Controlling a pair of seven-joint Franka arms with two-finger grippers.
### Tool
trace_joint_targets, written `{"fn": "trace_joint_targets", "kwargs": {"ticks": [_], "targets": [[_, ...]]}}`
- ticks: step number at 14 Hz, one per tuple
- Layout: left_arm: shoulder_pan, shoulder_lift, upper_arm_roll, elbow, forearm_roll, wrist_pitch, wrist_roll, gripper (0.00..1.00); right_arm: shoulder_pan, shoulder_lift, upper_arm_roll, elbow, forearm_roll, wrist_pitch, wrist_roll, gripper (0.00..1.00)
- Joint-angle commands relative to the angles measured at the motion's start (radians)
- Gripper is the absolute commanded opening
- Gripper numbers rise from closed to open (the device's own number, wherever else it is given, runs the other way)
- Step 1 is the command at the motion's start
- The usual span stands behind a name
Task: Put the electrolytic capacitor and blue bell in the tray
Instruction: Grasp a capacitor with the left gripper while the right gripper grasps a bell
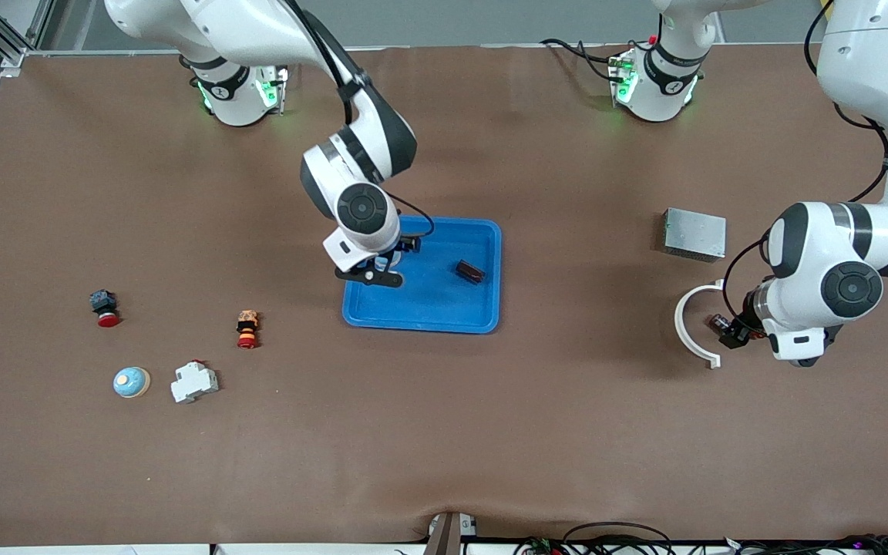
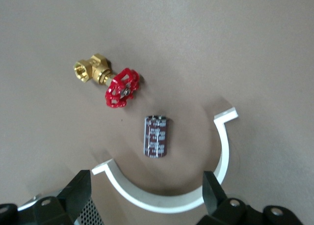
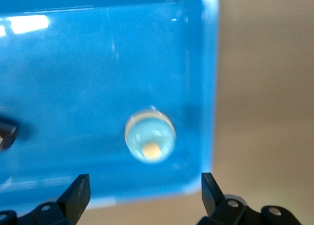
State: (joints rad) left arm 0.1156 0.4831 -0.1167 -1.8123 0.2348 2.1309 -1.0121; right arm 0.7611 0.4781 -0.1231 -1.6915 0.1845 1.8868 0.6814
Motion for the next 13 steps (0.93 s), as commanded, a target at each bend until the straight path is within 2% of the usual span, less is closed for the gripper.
{"fn": "trace_joint_targets", "kwargs": {"ticks": [1,4,8,10,12,13], "targets": [[0.022,0.009,-0.012,-0.022,0.028,0.055,0.012,1.00,-0.063,-0.082,-0.017,0.052,-0.102,-0.170,-0.155,1.00],[0.056,0.020,-0.012,-0.054,0.028,0.122,0.024,1.00,-0.146,-0.150,-0.023,0.055,-0.272,-0.212,-0.381,1.00],[0.073,0.048,-0.012,-0.082,0.028,0.175,0.030,0.95,-0.322,-0.164,-0.023,0.096,-0.361,-0.196,-0.763,1.00],[0.082,0.060,-0.014,-0.103,0.026,0.225,0.030,0.92,-0.387,-0.157,-0.023,0.101,-0.420,-0.143,-0.906,1.00],[0.084,0.074,-0.015,-0.108,0.026,0.242,0.030,0.81,-0.471,-0.148,-0.021,0.098,-0.424,-0.077,-1.066,1.00],[0.084,0.080,-0.015,-0.107,0.026,0.245,0.030,0.71,-0.515,-0.130,-0.021,0.092,-0.422,-0.024,-1.161,1.00]]}}
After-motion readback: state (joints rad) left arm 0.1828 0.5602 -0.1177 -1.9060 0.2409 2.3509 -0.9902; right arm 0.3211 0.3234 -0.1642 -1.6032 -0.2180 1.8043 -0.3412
